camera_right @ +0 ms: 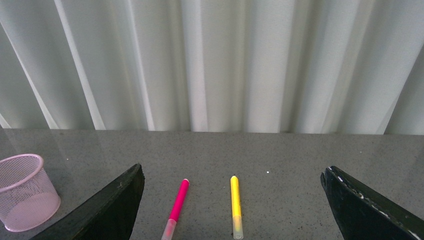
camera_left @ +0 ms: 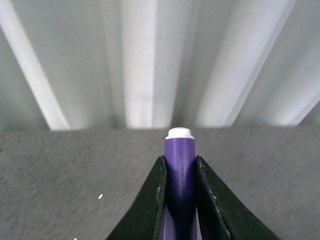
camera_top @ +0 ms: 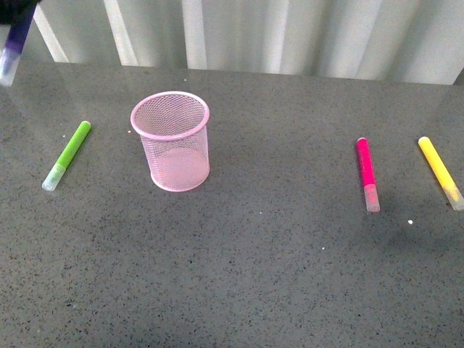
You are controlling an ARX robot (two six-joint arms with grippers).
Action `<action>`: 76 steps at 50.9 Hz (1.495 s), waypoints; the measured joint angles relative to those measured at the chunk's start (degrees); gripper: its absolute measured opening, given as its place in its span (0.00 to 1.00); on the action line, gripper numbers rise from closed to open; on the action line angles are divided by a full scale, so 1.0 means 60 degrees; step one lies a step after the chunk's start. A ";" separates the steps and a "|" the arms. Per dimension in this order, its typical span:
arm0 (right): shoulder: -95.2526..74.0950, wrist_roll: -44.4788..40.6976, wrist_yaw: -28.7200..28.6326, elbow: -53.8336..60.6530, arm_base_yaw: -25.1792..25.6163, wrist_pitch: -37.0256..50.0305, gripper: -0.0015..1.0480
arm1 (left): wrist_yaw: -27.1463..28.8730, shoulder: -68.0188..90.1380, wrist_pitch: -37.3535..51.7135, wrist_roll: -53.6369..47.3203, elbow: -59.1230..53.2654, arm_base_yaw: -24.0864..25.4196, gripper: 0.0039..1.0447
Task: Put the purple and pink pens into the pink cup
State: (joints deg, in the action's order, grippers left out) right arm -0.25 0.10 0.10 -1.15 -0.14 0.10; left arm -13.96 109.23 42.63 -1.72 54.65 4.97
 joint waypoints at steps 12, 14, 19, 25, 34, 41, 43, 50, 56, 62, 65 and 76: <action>0.0000 0.0000 0.0000 0.0000 0.0000 0.0000 0.93 | 0.1814 -0.0393 0.3096 0.2233 -0.1147 -0.2393 0.12; 0.0000 0.0000 0.0000 0.0000 0.0000 0.0000 0.93 | 0.2073 -0.0324 0.3370 0.2404 -0.1206 -0.2696 0.12; 0.0000 0.0000 0.0000 0.0000 0.0000 0.0000 0.93 | 0.2772 0.0025 0.4233 0.2743 -0.1286 -0.3519 0.12; 0.0000 0.0000 0.0000 0.0000 0.0000 0.0000 0.93 | 0.3377 0.0430 0.4656 0.3049 -0.1286 -0.4033 0.12; 0.0000 0.0000 0.0000 0.0000 0.0000 0.0000 0.93 | 0.3738 0.1439 0.5104 0.3231 -0.1253 -0.3978 0.12; 0.0000 0.0000 -0.0004 0.0000 0.0000 0.0000 0.93 | 0.3730 0.1770 0.5166 0.3417 -0.1195 -0.3748 0.12; 0.0000 0.0000 0.0000 0.0000 0.0000 0.0000 0.93 | 0.3730 0.1858 0.5220 0.3453 -0.1151 -0.3697 0.12; 0.0000 0.0000 0.0000 0.0000 0.0000 0.0000 0.93 | 0.3705 0.2116 0.5286 0.3559 -0.1031 -0.3650 0.12; 0.0000 0.0000 0.0000 0.0000 0.0000 0.0000 0.93 | 0.3657 0.2226 0.5297 0.3599 -0.0973 -0.3676 0.12; 0.0000 -0.0004 0.0000 0.0000 0.0000 0.0000 0.93 | 0.3654 0.2302 0.5271 0.3774 -0.0947 -0.3679 0.14; 0.0000 -0.0004 0.0000 0.0000 0.0000 0.0000 0.93 | 0.3625 0.2310 0.5180 0.3872 -0.0922 -0.3679 0.28; 0.0000 -0.0004 0.0000 0.0000 0.0000 0.0000 0.93 | 0.3588 0.2237 0.4863 0.4207 -0.0914 -0.3636 0.66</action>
State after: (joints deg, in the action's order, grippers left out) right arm -0.25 0.08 0.10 -1.15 -0.14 0.10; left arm 7.57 122.65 71.81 23.53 49.17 -16.84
